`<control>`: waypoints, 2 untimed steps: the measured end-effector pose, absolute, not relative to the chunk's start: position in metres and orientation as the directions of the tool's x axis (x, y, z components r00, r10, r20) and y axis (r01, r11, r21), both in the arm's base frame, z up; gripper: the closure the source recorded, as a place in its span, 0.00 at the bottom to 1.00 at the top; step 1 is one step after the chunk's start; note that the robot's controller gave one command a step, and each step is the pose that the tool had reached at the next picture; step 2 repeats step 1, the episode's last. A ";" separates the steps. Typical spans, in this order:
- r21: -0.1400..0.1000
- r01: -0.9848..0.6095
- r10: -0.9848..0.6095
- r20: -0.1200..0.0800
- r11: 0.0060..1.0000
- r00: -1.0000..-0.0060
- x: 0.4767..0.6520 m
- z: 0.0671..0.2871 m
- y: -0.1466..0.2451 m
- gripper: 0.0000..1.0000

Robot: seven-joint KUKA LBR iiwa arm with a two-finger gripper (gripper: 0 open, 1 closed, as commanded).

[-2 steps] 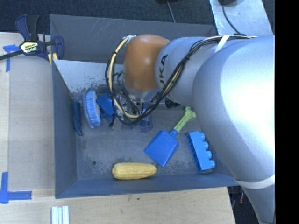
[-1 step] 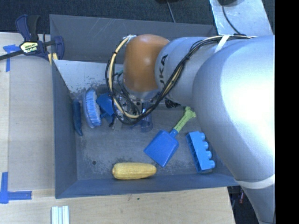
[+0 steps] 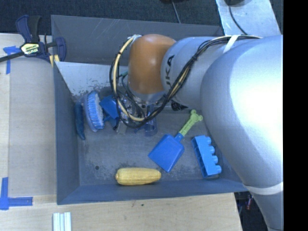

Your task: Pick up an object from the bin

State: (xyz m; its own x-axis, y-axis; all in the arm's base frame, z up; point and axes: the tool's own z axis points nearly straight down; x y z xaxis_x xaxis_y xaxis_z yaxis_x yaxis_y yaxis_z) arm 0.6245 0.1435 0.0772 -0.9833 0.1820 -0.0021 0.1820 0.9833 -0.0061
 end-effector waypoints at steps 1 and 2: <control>-0.007 0.183 0.183 0.003 0.983 -0.983 0.623 0.114 0.143 1.00; -0.007 0.183 0.183 0.003 0.983 -0.983 0.623 0.114 0.143 1.00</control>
Offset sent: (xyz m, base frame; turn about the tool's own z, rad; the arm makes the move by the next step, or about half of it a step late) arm -0.0023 -0.0006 0.0842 0.0008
